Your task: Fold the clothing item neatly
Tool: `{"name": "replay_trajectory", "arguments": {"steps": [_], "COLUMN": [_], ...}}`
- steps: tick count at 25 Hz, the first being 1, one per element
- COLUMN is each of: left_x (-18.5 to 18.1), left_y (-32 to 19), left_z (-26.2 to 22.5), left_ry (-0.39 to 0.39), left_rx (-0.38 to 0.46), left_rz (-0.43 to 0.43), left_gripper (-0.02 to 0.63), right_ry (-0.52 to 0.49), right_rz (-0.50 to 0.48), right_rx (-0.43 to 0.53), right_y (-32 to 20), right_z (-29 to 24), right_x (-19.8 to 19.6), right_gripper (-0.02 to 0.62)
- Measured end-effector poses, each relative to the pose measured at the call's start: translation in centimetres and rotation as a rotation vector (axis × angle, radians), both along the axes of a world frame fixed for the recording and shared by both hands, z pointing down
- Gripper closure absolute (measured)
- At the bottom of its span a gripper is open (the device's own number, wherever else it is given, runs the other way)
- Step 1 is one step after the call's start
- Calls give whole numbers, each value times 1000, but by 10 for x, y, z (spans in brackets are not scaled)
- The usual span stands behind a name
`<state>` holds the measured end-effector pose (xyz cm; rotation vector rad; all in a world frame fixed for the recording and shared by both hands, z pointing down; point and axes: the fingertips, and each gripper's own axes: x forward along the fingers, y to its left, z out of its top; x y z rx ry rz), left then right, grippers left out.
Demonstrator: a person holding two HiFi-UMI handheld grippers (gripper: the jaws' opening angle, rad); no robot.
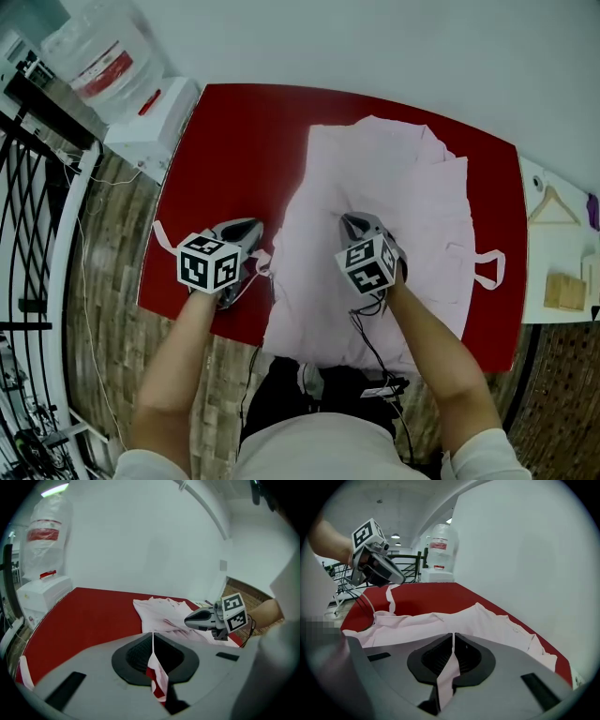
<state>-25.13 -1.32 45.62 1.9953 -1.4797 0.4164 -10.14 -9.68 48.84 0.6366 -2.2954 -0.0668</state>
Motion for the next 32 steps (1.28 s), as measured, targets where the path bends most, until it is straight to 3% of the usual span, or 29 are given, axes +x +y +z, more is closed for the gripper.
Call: {"name": "replay_trajectory", "arguments": {"steps": [11,25,28,32], "left_x": [-57,-139,-154,-174], "left_y": [59,119,132,150], "left_z": [30,56,63,71], "left_ry": [65,118,132,156], "left_rx": [-30,-58,-64,-73], "left_rz": [-60,-194,-237,-305], "left_gripper": [594,594,594,594], "right_ry": [16,15,4,31], "right_rz": [-15,-184,-249,-362], "right_rx": [-27,-31,-50,-73], "right_y": [54,124,146,179], "right_z": [13,25,29,37], "right_x": [-62,-172,-197,-231], "right_gripper": [577,573,492,443]}}
